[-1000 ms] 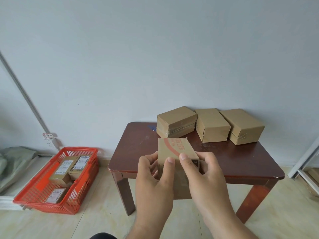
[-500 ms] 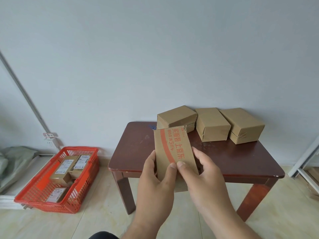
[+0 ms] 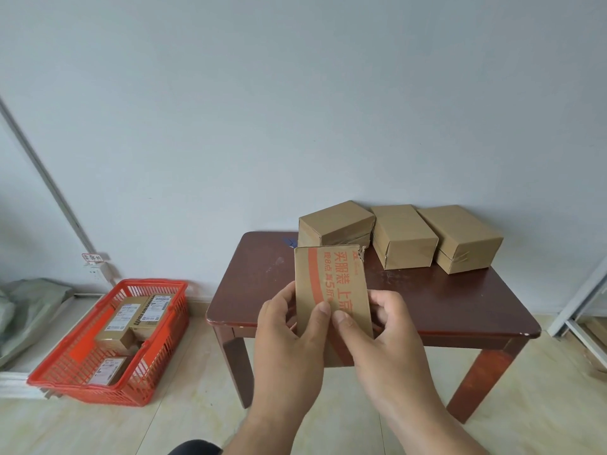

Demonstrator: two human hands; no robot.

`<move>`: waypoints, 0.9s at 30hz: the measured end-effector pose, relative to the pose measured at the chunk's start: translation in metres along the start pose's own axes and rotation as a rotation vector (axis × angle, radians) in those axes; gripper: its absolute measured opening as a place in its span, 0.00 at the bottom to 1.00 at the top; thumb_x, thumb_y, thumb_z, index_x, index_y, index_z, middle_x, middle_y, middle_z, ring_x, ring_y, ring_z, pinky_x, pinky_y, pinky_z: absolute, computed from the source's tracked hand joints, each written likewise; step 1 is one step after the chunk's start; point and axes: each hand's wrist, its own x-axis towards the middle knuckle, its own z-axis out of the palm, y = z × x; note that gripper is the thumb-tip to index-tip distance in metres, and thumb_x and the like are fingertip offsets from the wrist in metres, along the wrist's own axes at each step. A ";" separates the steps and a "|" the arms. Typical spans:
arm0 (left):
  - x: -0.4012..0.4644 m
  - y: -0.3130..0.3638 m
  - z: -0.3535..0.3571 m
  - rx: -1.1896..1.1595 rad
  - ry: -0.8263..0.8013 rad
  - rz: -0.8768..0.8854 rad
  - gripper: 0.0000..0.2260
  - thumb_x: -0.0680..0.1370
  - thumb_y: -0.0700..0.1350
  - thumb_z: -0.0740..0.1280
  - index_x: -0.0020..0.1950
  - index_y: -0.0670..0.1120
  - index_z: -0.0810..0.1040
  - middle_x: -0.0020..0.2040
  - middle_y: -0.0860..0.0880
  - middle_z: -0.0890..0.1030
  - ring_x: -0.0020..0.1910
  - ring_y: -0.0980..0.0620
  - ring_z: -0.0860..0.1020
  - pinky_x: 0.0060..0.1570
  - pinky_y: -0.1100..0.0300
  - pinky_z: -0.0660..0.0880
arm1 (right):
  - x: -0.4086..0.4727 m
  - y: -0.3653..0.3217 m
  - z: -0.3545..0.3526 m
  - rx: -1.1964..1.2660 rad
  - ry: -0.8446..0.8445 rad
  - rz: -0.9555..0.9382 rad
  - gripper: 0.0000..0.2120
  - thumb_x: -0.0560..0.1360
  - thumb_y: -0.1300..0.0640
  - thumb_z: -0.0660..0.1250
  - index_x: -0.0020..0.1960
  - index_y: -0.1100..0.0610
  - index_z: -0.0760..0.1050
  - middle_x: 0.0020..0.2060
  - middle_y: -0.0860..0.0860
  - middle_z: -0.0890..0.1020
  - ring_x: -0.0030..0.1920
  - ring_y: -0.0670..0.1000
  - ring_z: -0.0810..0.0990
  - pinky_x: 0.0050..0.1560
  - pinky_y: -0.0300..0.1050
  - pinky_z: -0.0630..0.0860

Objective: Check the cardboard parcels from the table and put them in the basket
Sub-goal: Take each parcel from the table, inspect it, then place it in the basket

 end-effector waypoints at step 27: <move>-0.001 0.003 -0.003 -0.037 0.021 0.041 0.09 0.79 0.50 0.74 0.58 0.57 0.80 0.51 0.64 0.86 0.53 0.62 0.84 0.46 0.69 0.79 | -0.001 -0.005 -0.002 -0.048 0.030 -0.066 0.14 0.74 0.42 0.76 0.57 0.44 0.81 0.48 0.37 0.87 0.48 0.40 0.86 0.48 0.40 0.81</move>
